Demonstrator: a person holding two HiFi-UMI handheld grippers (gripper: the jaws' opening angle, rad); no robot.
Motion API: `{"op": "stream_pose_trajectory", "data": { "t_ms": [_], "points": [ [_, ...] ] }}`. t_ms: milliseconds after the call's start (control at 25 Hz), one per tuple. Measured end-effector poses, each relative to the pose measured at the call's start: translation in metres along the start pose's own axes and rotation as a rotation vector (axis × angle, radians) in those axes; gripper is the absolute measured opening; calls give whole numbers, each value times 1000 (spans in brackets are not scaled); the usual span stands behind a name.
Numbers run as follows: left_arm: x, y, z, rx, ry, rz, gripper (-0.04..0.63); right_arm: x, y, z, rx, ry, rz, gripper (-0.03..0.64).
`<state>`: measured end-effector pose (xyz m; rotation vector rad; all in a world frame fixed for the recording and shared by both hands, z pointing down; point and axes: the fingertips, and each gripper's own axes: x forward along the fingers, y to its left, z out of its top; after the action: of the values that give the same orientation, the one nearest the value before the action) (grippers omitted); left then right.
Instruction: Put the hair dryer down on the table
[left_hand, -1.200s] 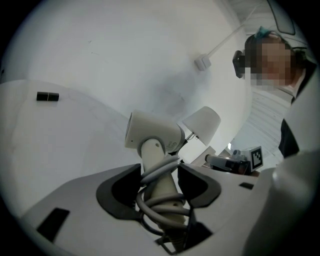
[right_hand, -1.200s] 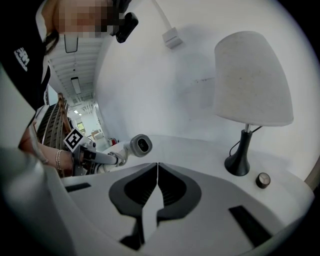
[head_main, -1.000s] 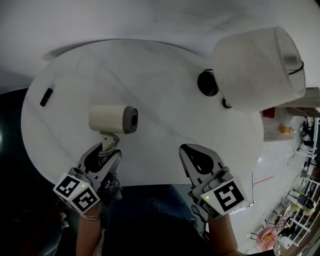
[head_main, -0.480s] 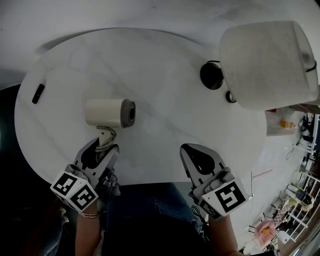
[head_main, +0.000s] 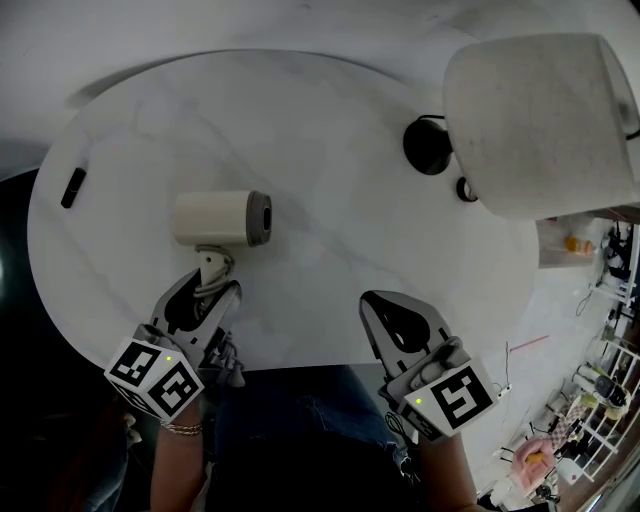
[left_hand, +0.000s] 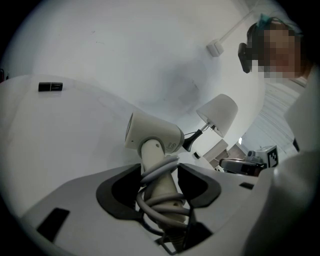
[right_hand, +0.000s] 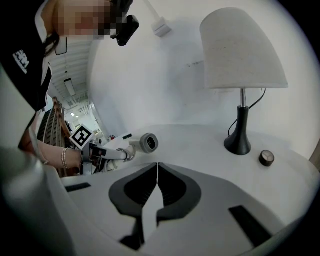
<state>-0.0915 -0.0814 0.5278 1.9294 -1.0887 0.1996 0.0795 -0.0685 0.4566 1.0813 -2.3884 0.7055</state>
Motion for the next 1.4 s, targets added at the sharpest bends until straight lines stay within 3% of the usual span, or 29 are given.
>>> {"op": "stream_pose_trajectory", "data": {
  "t_ms": [1400],
  "points": [
    [11, 13, -13, 99, 91, 118, 242, 1, -1, -9, 13, 1, 6, 20]
  ]
}}
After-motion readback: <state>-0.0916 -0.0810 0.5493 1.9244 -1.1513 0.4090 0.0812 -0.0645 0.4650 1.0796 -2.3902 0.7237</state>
